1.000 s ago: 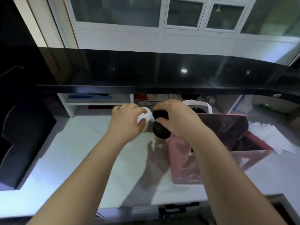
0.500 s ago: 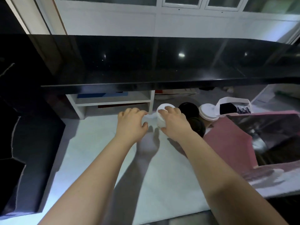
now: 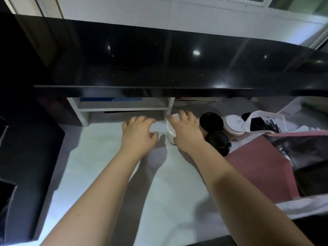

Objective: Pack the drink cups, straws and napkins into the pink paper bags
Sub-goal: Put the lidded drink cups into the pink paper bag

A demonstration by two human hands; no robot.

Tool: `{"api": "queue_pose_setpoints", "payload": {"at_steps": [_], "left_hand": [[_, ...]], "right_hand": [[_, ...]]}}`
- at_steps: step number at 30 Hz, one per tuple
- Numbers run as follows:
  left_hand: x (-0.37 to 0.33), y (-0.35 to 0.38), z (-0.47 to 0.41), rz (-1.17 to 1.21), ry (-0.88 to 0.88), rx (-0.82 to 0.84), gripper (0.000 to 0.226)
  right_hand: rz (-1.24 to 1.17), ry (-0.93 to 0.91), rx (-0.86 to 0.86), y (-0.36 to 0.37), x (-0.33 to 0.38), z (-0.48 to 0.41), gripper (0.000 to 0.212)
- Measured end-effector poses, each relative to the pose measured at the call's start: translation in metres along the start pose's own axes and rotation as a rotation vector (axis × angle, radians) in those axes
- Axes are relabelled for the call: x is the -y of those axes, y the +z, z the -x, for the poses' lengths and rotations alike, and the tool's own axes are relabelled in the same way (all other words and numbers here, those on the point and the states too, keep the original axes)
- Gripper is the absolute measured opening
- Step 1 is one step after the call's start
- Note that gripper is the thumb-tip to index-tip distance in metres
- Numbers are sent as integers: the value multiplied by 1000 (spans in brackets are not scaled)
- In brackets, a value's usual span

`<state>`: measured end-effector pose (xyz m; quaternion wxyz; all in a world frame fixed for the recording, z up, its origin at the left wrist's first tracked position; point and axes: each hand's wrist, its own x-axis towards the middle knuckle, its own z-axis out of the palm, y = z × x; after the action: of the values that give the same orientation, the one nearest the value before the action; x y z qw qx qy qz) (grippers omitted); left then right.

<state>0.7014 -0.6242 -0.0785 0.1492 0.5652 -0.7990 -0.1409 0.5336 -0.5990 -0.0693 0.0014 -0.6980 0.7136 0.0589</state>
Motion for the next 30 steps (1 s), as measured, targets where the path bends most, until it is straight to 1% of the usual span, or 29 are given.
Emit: {"api": "queue_pose_setpoints", "payload": {"at_steps": [4, 8, 13, 19, 23, 26, 30], "left_hand": [[-5, -26, 2, 6, -23, -75, 44], [-19, -50, 10, 16, -5, -165, 42], [-58, -73, 32, 9, 21, -244, 42], [-142, -91, 73, -29, 173, -330, 37], [-212, -75, 106, -2, 261, -348, 38], [-265, -53, 134, 31, 297, -327, 37], [-323, -23, 160, 3, 324, -241, 37]], "right_hand": [[-77, -69, -53, -28, 3, 23, 81], [-125, -87, -170, -64, -8, 50, 84], [-210, -111, -263, -108, -31, 92, 81], [-401, -66, -347, -150, -88, 162, 82], [-485, 13, -441, -154, -144, 232, 85], [-501, 83, -505, -147, -188, 283, 84], [-496, 159, -482, -131, -242, 319, 84]]}}
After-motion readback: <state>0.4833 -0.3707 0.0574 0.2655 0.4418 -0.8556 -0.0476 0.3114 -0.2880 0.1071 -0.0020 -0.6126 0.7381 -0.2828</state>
